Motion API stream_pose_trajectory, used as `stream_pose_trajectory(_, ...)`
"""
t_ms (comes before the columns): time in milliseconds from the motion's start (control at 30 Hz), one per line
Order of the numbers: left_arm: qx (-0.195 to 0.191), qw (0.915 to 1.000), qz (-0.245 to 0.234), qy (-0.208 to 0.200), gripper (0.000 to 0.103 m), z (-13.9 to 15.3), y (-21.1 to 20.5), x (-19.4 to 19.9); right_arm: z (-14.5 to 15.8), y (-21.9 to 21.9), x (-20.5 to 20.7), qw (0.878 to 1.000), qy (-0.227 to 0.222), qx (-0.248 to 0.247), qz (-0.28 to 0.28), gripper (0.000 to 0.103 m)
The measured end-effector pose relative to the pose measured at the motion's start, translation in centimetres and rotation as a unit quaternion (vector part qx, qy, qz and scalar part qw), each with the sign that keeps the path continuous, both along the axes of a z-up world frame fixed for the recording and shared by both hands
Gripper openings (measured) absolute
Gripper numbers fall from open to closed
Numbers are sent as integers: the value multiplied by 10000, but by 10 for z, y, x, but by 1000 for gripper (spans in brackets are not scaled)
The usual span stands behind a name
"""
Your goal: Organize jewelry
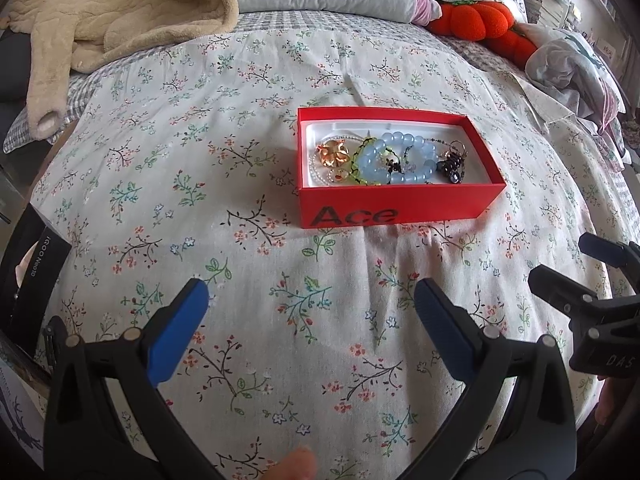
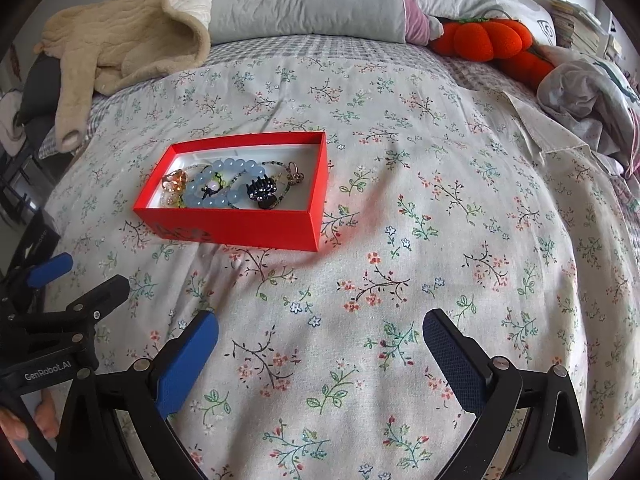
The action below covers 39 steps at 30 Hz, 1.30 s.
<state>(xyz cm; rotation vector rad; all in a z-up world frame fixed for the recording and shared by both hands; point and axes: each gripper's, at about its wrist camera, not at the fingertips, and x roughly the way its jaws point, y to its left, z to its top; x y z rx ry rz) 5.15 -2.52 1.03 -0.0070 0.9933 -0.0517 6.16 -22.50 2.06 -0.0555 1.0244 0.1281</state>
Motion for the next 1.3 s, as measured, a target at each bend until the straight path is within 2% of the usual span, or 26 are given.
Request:
stream_pose_trajectory(867,74,10000,-22,-13,102,-1,-2,-2,-6,7,1,9999,102,-54,55,103)
stream_pose_trajectory(1300,70,9999,25,103,102,-6,-3,0,-5,6,3,9999,124,-35,12,103)
